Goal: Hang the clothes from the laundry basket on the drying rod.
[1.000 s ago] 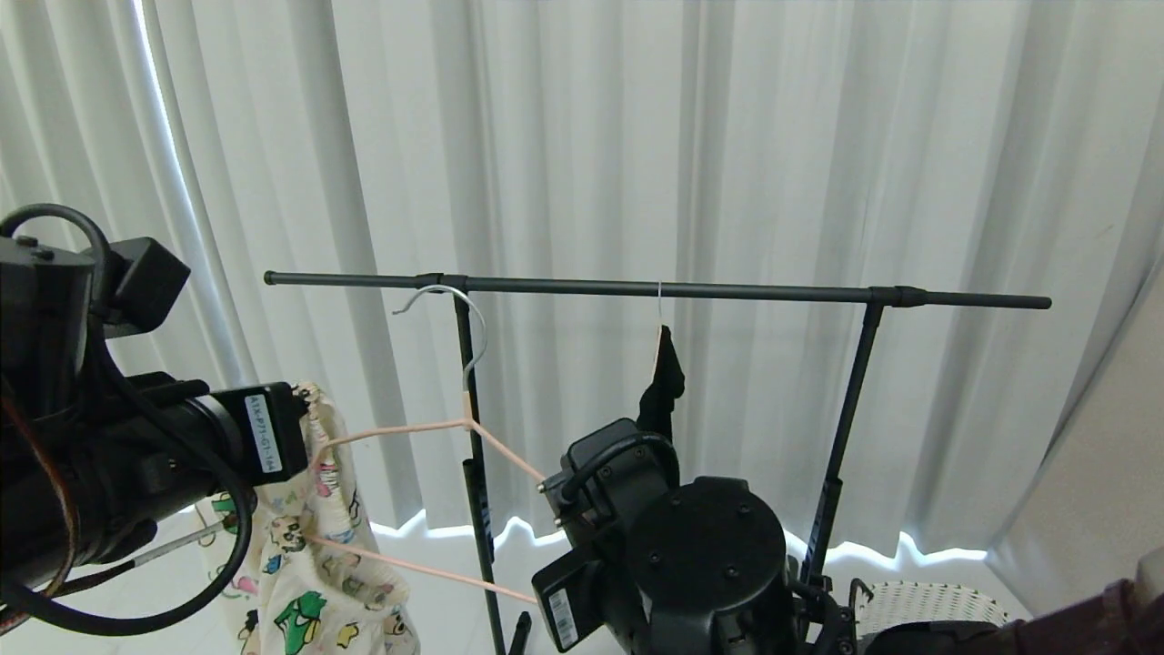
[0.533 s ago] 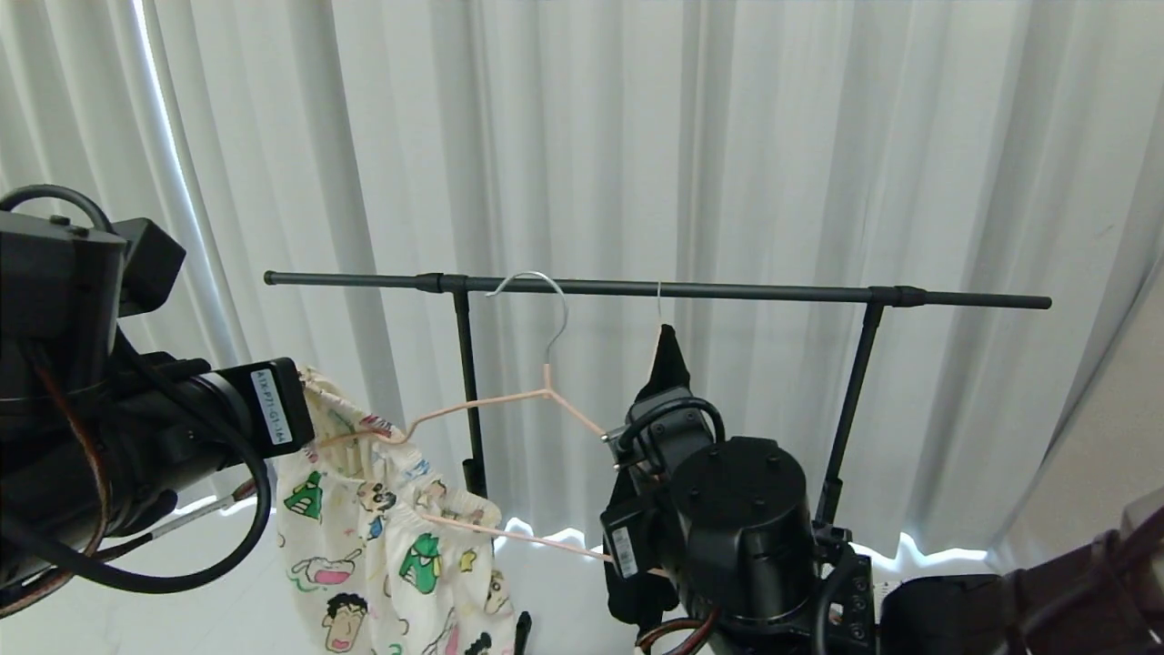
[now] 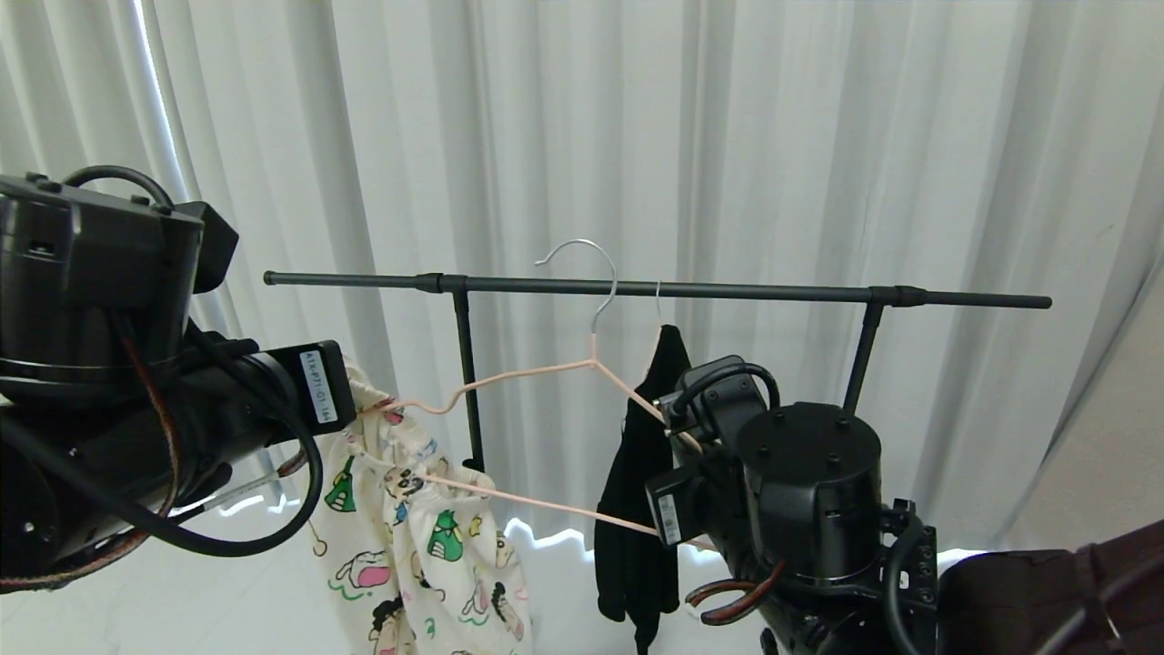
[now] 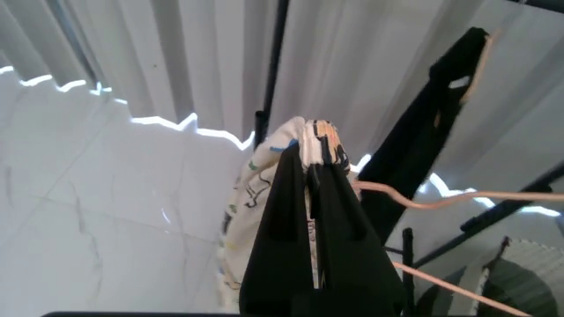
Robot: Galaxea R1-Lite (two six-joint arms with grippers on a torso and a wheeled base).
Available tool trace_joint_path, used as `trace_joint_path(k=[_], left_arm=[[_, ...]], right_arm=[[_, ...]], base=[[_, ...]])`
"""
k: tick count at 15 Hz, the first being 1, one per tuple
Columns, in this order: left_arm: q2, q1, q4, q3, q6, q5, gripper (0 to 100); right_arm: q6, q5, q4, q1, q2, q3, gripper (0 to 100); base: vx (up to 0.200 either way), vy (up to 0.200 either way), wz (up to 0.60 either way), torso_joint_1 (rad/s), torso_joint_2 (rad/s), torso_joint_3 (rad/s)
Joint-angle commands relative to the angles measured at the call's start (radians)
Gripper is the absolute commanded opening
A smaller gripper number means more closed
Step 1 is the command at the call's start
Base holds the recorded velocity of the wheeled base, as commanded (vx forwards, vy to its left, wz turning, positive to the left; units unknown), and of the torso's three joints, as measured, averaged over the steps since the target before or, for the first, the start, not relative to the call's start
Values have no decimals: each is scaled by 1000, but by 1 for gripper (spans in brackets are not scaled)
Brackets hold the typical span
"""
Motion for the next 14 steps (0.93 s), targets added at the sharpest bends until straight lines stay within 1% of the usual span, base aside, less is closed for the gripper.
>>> trace_joint_path(k=[1, 3, 4, 5, 8, 10, 12, 14], left_arm=[[13, -40, 0, -2, -2, 0, 0], [13, -72, -1, -5, -5, -1, 0], [13, -80, -1, -11, -22, -1, 0], [13, -86, -1, -19, -36, -1, 0], [13, -89, -1, -37, -40, -3, 0], [15, -102, -3, -60, -60, -5, 0], [12, -132, -3, -69, -72, -8, 0], [12, -172, -4, -83, -74, -8, 0]], right_arm=[[1, 2, 0, 32, -2, 0, 0], [1, 2, -4, 55, 17, -5, 0], [1, 1, -17, 60, 33, -21, 0], [1, 1, -23, 66, 53, -46, 0], [1, 1, -23, 74, 112, -132, 0], [1, 1, -23, 80, 135, -161, 0], [0, 1, -23, 90, 162, -196, 0], [1, 1, -23, 103, 168, -209, 0]], base=[[0, 0, 0, 0, 0, 0], [0, 0, 0, 0, 0, 0], [0, 0, 0, 0, 0, 0], [0, 0, 0, 0, 0, 0], [0, 0, 0, 0, 0, 0], [0, 0, 0, 0, 0, 0], [0, 0, 0, 0, 0, 0], [0, 0, 0, 0, 0, 0]])
